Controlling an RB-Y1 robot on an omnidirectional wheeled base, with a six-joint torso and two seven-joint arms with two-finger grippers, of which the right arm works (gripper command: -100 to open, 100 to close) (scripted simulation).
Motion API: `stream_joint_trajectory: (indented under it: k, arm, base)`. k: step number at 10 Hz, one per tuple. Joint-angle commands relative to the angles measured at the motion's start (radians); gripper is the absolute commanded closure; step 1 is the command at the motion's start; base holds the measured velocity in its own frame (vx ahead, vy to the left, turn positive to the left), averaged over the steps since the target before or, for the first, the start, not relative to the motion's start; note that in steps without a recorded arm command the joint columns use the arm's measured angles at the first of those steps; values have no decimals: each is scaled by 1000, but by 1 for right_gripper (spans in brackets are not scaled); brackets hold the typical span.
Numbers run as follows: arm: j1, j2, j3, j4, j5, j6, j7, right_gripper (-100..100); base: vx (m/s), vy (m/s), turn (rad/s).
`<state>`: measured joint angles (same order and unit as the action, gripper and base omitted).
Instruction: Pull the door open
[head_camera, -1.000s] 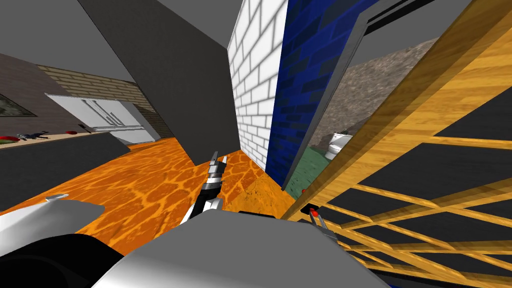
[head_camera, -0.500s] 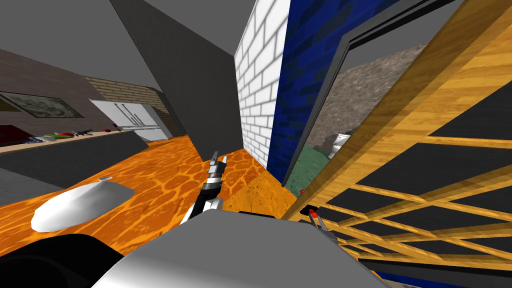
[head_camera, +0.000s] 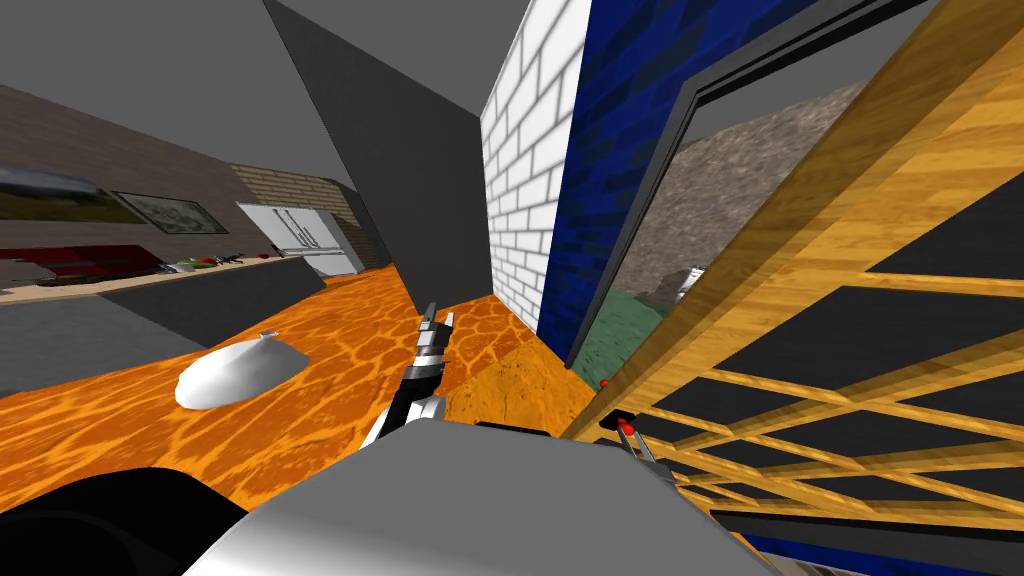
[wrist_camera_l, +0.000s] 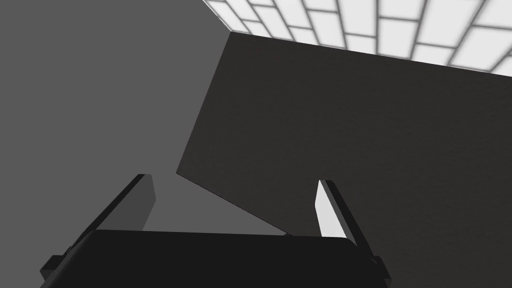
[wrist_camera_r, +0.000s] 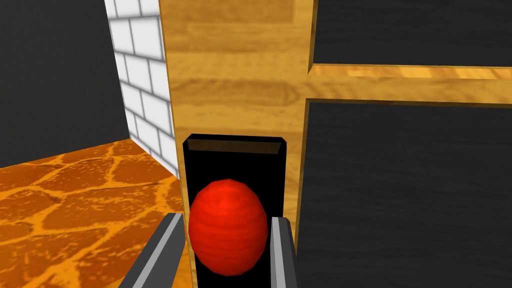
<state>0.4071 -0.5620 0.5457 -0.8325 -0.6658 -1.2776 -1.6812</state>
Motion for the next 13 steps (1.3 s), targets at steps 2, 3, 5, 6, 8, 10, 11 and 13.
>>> stream_joint_trajectory:
  k: [2, 3, 5, 6, 8, 10, 11, 13]
  arm:
    - [-5, -7, 16, 26, 5, -19, -17, 100]
    - [-9, -11, 24, 37, 7, -29, -25, 100]
    - [-14, -16, 32, 49, 9, -40, -33, 100]
    - [-13, -12, 31, 44, 10, -34, -30, 100]
    - [-21, -14, 40, 59, 15, -41, -40, 100]
    - [-32, -19, 46, 77, 20, -51, -53, 100]
    - [-37, -21, 49, 85, 22, -55, -59, 100]
    - [-46, -25, 55, 100, 26, -63, -69, 100]
  base:
    - [-235, -31, 131]
    - [-244, -53, 162]
    - [-212, -36, 134]
    - [-88, -21, 32]
    - [-192, -11, 124]
    - [-232, -24, 150]
    - [-221, -44, 125]
    - [-198, -49, 136]
